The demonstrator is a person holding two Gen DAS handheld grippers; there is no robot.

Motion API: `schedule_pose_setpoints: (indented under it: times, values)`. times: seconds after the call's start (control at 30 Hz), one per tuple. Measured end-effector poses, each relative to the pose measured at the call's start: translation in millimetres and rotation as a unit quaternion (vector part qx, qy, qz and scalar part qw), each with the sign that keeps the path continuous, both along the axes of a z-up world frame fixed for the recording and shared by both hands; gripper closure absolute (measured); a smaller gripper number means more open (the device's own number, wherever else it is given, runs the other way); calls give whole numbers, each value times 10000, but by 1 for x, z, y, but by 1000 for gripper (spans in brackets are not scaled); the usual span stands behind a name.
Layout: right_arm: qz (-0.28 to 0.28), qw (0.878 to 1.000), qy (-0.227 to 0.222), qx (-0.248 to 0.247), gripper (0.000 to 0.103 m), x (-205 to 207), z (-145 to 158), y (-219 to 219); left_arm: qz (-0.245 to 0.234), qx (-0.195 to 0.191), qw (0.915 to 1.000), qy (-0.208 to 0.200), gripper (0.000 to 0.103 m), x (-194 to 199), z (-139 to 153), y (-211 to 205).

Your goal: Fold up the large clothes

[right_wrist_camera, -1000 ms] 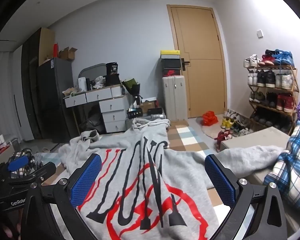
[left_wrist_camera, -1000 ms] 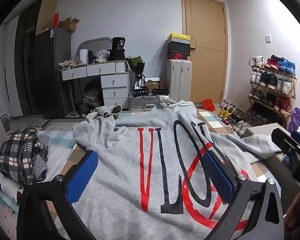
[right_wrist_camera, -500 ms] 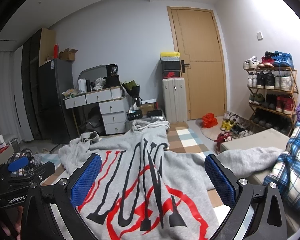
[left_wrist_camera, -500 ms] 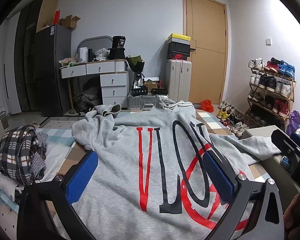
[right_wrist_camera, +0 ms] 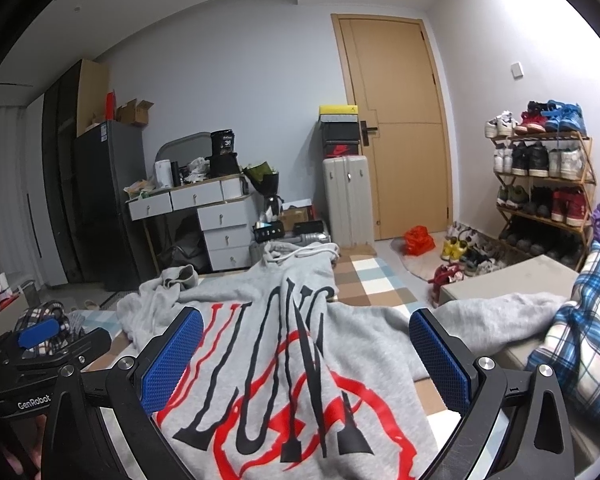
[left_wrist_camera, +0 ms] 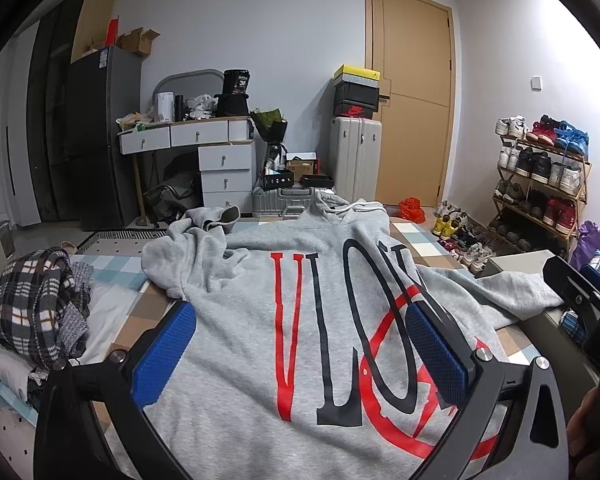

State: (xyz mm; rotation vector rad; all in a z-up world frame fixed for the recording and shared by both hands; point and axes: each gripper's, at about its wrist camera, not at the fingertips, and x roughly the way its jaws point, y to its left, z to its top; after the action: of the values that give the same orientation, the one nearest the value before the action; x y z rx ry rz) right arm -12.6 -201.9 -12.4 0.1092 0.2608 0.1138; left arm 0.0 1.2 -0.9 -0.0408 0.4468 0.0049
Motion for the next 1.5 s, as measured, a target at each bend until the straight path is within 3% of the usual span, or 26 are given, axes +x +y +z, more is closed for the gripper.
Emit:
schedule_pose_setpoints:
  times: [1.33, 1.5]
  values:
    - [-29, 9999, -54, 90, 0, -1, -1, -2, -69, 18, 10000, 52, 1, 0, -3, 2]
    - [-108, 9998, -95, 98, 0, -2, 0, -5, -254, 13, 9996, 147, 1, 2, -6, -3]
